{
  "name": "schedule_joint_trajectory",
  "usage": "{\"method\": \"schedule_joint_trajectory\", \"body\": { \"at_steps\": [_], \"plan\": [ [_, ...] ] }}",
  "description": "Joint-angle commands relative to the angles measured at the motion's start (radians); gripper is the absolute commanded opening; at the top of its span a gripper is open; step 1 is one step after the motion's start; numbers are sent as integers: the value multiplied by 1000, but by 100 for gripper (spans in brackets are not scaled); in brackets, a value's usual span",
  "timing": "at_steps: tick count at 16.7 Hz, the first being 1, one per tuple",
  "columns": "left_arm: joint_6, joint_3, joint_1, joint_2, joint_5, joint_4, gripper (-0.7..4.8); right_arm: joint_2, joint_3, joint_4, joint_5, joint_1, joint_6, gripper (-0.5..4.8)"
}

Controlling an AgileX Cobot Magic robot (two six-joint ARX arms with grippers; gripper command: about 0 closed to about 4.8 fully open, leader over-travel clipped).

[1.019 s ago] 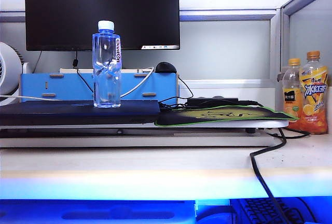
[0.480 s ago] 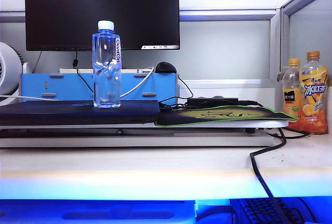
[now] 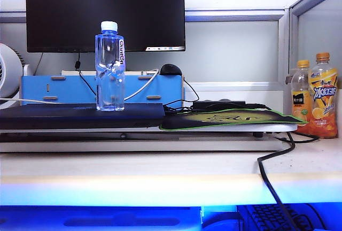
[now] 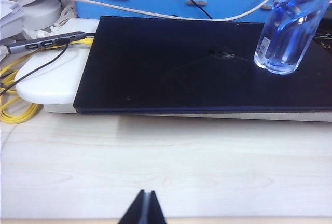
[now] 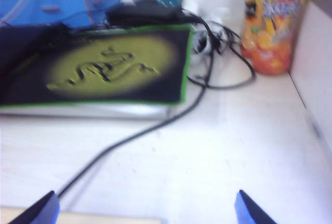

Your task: Pick up the mineral water bottle and place it on the laptop.

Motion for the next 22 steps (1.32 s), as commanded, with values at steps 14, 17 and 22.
{"method": "schedule_joint_trajectory", "body": {
  "at_steps": [14, 17, 22],
  "plan": [
    [1, 2, 0, -2, 3, 8, -2, -44, -42, -15, 1, -26, -32, -4],
    [1, 2, 0, -2, 3, 8, -2, -44, -42, -13, 1, -26, -32, -4],
    [1, 2, 0, -2, 3, 8, -2, -44, -42, -13, 0, -26, -32, -1]
  ]
}}
